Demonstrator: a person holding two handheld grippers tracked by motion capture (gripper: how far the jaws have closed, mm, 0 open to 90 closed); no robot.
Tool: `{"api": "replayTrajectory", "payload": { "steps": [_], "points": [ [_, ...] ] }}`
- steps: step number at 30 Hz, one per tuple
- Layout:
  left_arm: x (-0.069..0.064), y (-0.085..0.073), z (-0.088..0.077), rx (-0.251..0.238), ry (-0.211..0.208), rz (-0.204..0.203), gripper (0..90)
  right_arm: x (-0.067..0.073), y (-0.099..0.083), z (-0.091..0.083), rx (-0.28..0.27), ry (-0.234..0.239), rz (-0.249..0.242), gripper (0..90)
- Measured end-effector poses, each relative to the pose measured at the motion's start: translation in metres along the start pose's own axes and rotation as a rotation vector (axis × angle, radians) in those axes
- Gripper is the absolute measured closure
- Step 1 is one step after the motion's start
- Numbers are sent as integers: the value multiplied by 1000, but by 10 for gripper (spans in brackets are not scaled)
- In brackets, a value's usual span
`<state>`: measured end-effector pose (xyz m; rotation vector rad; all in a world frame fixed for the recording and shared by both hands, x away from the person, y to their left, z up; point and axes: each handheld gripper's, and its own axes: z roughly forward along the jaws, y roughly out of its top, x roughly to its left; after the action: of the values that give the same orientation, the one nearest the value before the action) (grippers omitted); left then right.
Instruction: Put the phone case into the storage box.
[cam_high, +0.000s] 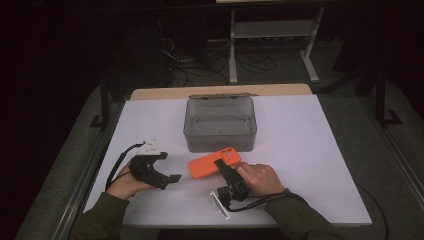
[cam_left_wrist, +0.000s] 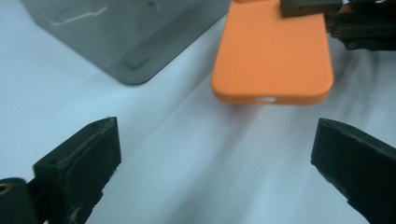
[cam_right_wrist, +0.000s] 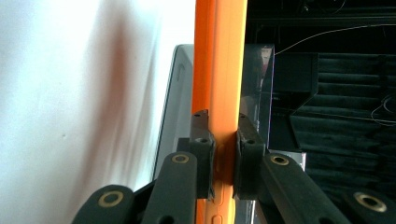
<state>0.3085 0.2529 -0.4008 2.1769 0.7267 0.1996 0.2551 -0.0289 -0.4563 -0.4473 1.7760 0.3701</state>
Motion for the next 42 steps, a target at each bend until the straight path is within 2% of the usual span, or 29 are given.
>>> {"api": "replayTrajectory", "payload": {
  "steps": [6, 10, 13, 16, 22, 34, 42],
  "points": [
    [0, -15, -1, -25, 33, 7, 0, -1, -1, 0, 0, -4, 1, 799],
    [2, -21, 1, -30, 44, -12, 0, -1, -1, -1, -1, -6, 4, 799],
    [1, -23, 1, -44, 58, -8, 0, -1, -1, -1, -2, -6, 3, 799],
    [0, -26, 4, -36, 51, -6, 0, -2, -1, -1, -1, -6, 7, 799],
    [-3, -31, 10, -27, 87, 9, 0, -2, -2, -1, -1, -1, 19, 799],
    [-3, -31, 10, -31, 102, 2, 0, -7, -6, 1, -8, 31, 115, 798],
    [-4, -30, 10, -45, 102, -1, 0, -9, -7, 1, -13, 46, 158, 798]
  ]
}}
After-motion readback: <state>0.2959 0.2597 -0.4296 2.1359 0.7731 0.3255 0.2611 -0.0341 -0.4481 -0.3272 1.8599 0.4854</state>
